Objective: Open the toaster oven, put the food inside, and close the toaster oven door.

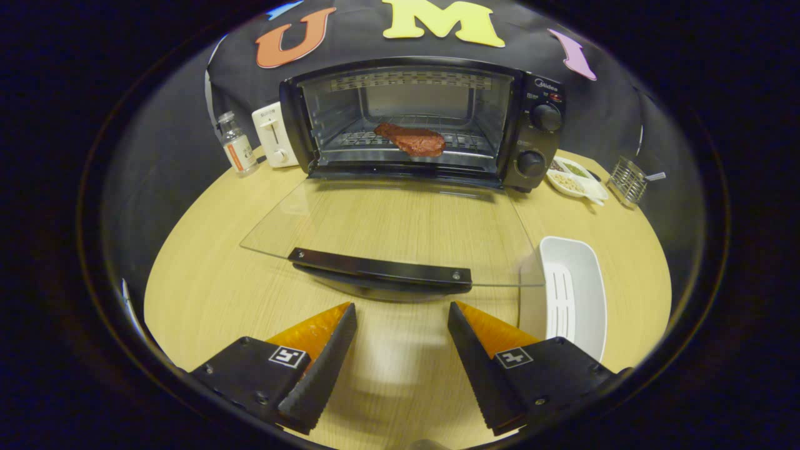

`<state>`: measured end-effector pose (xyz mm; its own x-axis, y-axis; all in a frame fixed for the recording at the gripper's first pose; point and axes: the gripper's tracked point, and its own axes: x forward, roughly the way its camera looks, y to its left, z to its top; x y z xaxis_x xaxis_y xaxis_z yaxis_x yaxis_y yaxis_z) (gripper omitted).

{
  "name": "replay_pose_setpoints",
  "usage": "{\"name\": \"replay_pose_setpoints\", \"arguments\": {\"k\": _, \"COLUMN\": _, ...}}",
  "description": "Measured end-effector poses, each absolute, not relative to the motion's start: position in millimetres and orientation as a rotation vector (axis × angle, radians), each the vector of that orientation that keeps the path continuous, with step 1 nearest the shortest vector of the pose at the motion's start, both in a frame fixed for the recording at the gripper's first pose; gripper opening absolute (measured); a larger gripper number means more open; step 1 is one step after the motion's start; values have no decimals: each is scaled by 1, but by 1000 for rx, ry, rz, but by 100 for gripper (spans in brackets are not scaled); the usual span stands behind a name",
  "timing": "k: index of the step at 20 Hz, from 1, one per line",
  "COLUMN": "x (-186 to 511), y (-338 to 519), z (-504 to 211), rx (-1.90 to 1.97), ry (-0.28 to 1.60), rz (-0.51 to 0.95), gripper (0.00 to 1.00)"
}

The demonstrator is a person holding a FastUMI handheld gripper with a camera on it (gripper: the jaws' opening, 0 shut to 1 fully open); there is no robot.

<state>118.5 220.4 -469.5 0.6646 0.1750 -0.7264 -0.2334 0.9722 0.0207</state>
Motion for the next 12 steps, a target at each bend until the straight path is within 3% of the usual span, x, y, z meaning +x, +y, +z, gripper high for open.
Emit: {"name": "replay_pose_setpoints", "arguments": {"k": 12, "x": 127, "y": 220, "z": -427, "rx": -25, "ry": 798, "rz": 297, "gripper": 95}}
